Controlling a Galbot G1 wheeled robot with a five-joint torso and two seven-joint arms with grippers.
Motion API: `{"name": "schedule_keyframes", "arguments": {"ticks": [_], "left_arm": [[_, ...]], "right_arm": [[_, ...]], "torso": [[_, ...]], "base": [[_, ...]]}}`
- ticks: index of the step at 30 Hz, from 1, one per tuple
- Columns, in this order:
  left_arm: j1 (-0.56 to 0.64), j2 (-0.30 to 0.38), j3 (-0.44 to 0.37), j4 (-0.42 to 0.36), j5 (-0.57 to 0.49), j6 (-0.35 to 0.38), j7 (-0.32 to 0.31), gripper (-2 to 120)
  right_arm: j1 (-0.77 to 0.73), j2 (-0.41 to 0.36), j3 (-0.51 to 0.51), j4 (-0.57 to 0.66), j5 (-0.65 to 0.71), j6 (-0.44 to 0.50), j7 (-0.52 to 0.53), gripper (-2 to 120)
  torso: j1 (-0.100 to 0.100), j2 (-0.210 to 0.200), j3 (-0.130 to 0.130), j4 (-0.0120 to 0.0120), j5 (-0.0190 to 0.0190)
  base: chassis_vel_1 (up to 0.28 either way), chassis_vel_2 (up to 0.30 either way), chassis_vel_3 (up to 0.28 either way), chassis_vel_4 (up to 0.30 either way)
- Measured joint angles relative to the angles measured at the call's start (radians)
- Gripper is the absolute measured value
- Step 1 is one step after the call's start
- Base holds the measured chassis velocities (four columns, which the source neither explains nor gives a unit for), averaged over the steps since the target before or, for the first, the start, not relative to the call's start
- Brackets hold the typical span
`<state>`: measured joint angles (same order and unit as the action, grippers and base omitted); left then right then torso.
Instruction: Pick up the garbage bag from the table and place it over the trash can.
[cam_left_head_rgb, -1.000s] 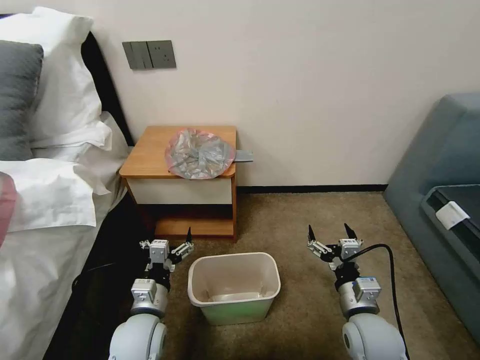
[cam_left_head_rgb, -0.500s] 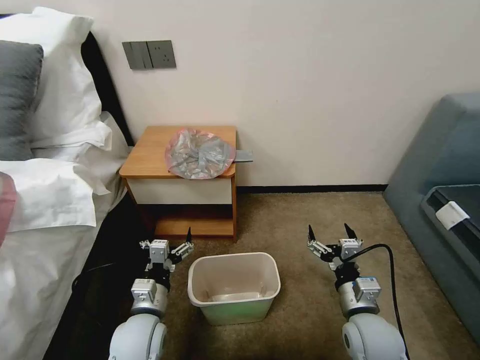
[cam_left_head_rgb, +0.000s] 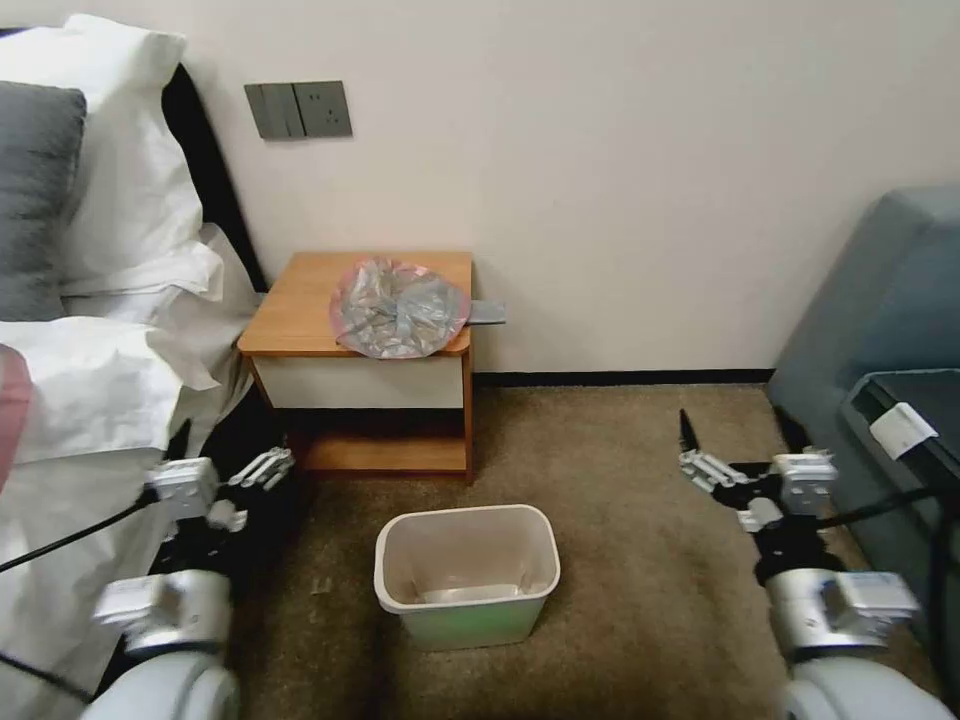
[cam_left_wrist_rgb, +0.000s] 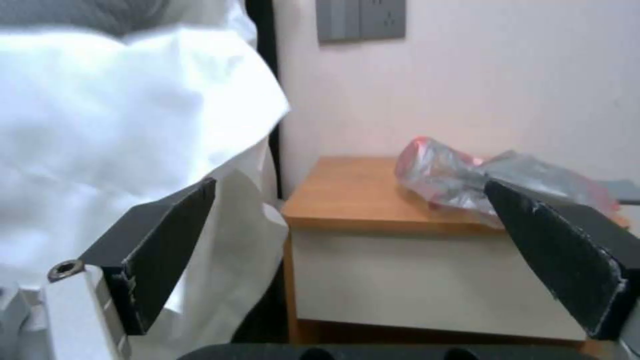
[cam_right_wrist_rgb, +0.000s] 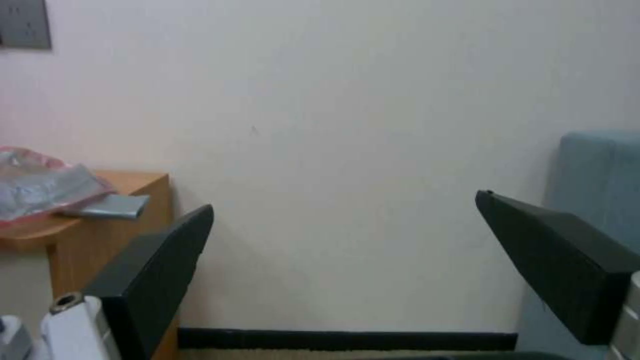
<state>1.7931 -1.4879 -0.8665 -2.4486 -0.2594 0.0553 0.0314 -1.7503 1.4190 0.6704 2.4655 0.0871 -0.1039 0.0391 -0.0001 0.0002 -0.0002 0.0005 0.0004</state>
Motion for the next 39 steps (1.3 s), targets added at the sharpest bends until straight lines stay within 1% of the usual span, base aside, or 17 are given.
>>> {"name": "schedule_keyframes", "arguments": {"ticks": [1,2,4,5,7,10,11,12,13,15,16,19,28,31,37,38,39], "left_arm": [[0.033,0.021,0.014,0.014,0.003,-0.007,0.010,100],[0.033,0.021,0.014,0.014,0.003,-0.007,0.010,100],[0.057,0.034,0.045,0.051,0.023,-0.017,0.015,100],[0.063,0.036,0.056,0.058,0.029,-0.022,0.016,100],[0.070,0.037,0.076,0.072,0.040,-0.031,0.016,100],[0.072,0.034,0.092,0.086,0.057,-0.057,0.010,100],[0.072,0.027,0.100,0.092,0.066,-0.077,0.004,100],[0.071,0.024,0.103,0.092,0.070,-0.086,-0.002,100],[0.070,0.020,0.105,0.091,0.073,-0.095,-0.006,100],[0.070,0.020,0.105,0.091,0.073,-0.095,-0.006,100],[0.072,0.015,0.104,0.076,0.077,-0.106,-0.009,100],[0.078,0.015,0.103,0.061,0.074,-0.106,-0.010,100],[0.121,0.005,0.086,0.016,0.073,-0.106,-0.010,100],[0.127,-0.002,0.081,0.005,0.074,-0.104,-0.010,100],[0.126,-0.024,0.072,0.000,0.076,-0.095,-0.011,100],[0.126,-0.024,0.072,0.000,0.076,-0.095,-0.011,100],[0.124,-0.025,0.071,0.003,0.077,-0.095,-0.011,100]], "right_arm": [[-0.001,0.000,0.001,0.003,0.001,-0.001,0.000,100],[-0.001,0.000,0.001,0.003,0.001,-0.001,0.000,100],[-0.001,-0.001,0.001,0.004,0.001,-0.001,0.001,100],[-0.001,-0.001,0.001,0.004,0.002,-0.002,0.001,100],[-0.002,-0.002,-0.003,0.004,0.010,-0.004,0.005,100],[0.000,-0.007,-0.022,-0.005,0.045,-0.010,0.021,100],[0.005,-0.013,-0.062,-0.036,0.096,-0.021,0.045,100],[0.004,-0.013,-0.063,-0.035,0.095,-0.021,0.045,100],[0.008,-0.015,-0.067,-0.035,0.109,-0.023,0.051,100],[0.008,-0.015,-0.067,-0.035,0.109,-0.023,0.051,100],[0.026,-0.024,-0.107,-0.066,0.189,-0.040,0.084,100],[0.039,-0.031,-0.136,-0.090,0.248,-0.052,0.109,100],[0.047,-0.034,-0.144,-0.098,0.271,-0.056,0.119,100],[0.082,-0.045,-0.158,-0.118,0.323,-0.059,0.127,100],[0.207,-0.083,-0.199,-0.188,0.496,-0.069,0.155,100],[0.207,-0.083,-0.199,-0.188,0.496,-0.069,0.155,100],[0.244,-0.095,-0.211,-0.210,0.549,-0.072,0.164,100]], "torso": [[0.000,0.000,0.000,-0.0002,0.0006],[0.000,0.000,0.000,-0.0002,0.0006],[0.000,0.000,0.000,-0.0004,-0.0013],[0.000,0.000,0.000,-0.0005,-0.0003],[0.000,0.000,0.000,-0.0005,-0.0003],[0.000,0.000,0.000,-0.0007,-0.0008],[0.000,0.000,0.000,-0.0003,0.0001],[0.000,0.000,0.000,-0.0005,0.0005],[0.000,0.000,0.000,-0.0005,-0.0011],[0.000,0.000,0.000,-0.0005,-0.0011],[0.000,0.000,0.000,-0.0006,0.0001],[0.000,0.000,0.000,-0.0004,-0.0001],[0.000,0.000,0.000,-0.0006,-0.0004],[0.000,0.000,0.000,-0.0006,-0.0004],[0.000,0.000,0.000,-0.0005,-0.0002],[0.000,0.000,0.000,-0.0005,-0.0002],[0.000,0.000,0.000,-0.0005,-0.0004]], "base": [[0.000,0.000,0.000,0.000],[0.000,0.000,0.000,0.000],[0.000,0.000,0.000,0.000],[0.000,0.000,0.000,0.000],[0.000,0.000,0.000,0.000],[0.000,0.000,0.000,0.000],[0.000,0.000,0.000,0.000],[0.000,0.000,0.000,0.000],[0.000,0.000,0.000,0.000],[0.000,0.000,0.000,0.000],[0.000,0.000,0.000,0.000],[0.000,0.000,0.000,0.000],[0.000,0.000,0.000,0.000],[0.000,0.000,0.000,0.000],[0.000,0.000,0.000,0.000],[0.000,0.000,0.000,0.000],[0.000,0.000,0.000,0.000]]}}
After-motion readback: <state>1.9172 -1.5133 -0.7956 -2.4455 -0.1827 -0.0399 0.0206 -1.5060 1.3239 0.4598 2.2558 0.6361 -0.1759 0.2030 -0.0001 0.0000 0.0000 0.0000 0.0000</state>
